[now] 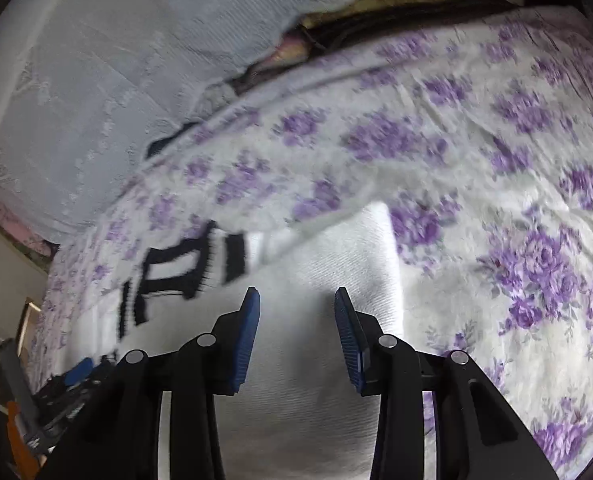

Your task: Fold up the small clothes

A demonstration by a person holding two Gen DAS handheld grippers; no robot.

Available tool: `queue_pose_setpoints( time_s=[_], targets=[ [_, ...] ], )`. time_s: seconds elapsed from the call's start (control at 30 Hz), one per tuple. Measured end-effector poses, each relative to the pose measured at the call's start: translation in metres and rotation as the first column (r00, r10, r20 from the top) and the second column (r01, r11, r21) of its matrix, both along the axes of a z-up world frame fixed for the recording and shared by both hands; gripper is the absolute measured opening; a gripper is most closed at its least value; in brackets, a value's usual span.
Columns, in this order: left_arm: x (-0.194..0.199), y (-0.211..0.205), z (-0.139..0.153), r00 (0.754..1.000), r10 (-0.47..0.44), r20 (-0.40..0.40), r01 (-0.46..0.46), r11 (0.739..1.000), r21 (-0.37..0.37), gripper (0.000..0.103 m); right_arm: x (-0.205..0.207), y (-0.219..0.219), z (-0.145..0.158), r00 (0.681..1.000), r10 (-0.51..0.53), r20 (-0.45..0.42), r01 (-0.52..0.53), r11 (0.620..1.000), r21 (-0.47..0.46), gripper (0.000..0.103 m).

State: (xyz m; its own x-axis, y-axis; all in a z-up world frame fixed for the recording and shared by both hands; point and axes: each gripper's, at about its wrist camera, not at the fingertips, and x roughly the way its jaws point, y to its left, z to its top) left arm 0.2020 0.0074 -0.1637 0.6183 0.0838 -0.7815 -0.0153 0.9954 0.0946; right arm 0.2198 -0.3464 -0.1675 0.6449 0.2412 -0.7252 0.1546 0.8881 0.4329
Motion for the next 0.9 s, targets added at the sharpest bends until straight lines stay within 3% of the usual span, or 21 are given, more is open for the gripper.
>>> queue_pose_setpoints(
  time_s=[0.03,0.13,0.27,0.33,0.4,0.5,0.57,0.63,0.67,0.7,0.73,0.77,0.9],
  targets=[
    [-0.001,0.002,0.002,1.000,0.003,0.000,-0.003,1.000,-0.006,0.065,-0.003,-0.007,-0.008,1.000,-0.011,0.019,0.010,0.999,0.035,0.025],
    [-0.010,0.008,0.014,1.000,-0.005,0.023,0.006,0.998,-0.059,0.065,-0.016,-0.014,0.003,0.999,-0.015,0.034,0.013,0.998,0.058,0.026],
    [-0.028,0.001,0.031,0.995,-0.076,0.064,0.081,0.992,-0.092,0.071,-0.050,0.002,0.027,0.994,0.048,0.100,-0.046,0.999,-0.024,0.033],
    [-0.031,-0.009,0.029,0.992,-0.109,0.061,0.113,0.992,-0.058,0.080,-0.063,0.012,0.027,0.992,0.092,0.089,-0.088,0.995,-0.048,0.047],
    [-0.027,-0.020,0.016,0.992,-0.126,0.032,0.126,0.992,-0.014,0.084,-0.070,0.024,0.014,0.991,0.131,0.039,-0.126,0.986,-0.105,0.052],
    [-0.017,-0.025,-0.012,0.993,-0.111,-0.045,0.111,0.994,-0.006,0.090,-0.073,0.037,0.006,0.987,0.152,0.050,-0.140,0.971,-0.193,0.052],
    [-0.019,-0.016,-0.004,0.993,-0.106,-0.043,0.104,0.994,-0.043,0.090,-0.082,0.040,0.016,0.987,0.136,0.090,-0.115,0.971,-0.210,0.052],
    [-0.026,-0.002,0.007,0.996,-0.082,-0.019,0.081,0.994,-0.080,0.090,-0.095,0.047,0.026,0.974,0.163,0.155,-0.120,0.959,-0.256,0.055],
    [-0.029,0.010,0.012,0.998,-0.057,-0.008,0.056,0.994,-0.098,0.091,-0.096,0.052,0.026,0.975,0.172,0.142,-0.125,0.948,-0.294,0.060],
    [-0.031,0.023,0.016,1.000,-0.031,-0.004,0.030,0.992,-0.123,0.091,-0.095,0.055,0.021,0.978,0.176,0.110,-0.132,0.938,-0.322,0.072],
    [-0.034,0.038,0.019,1.000,-0.004,-0.010,0.002,0.988,-0.154,0.091,-0.091,0.055,0.012,0.981,0.178,0.073,-0.145,0.933,-0.328,0.075],
    [-0.036,0.058,0.021,0.999,0.032,-0.022,-0.036,0.981,-0.192,0.091,-0.088,0.052,0.004,0.984,0.171,0.050,-0.147,0.938,-0.314,0.076],
    [-0.054,0.138,0.023,0.976,0.209,-0.054,-0.215,0.934,-0.285,0.091,-0.092,0.043,0.009,0.984,0.151,0.097,-0.121,0.957,-0.264,0.072]
  ],
)
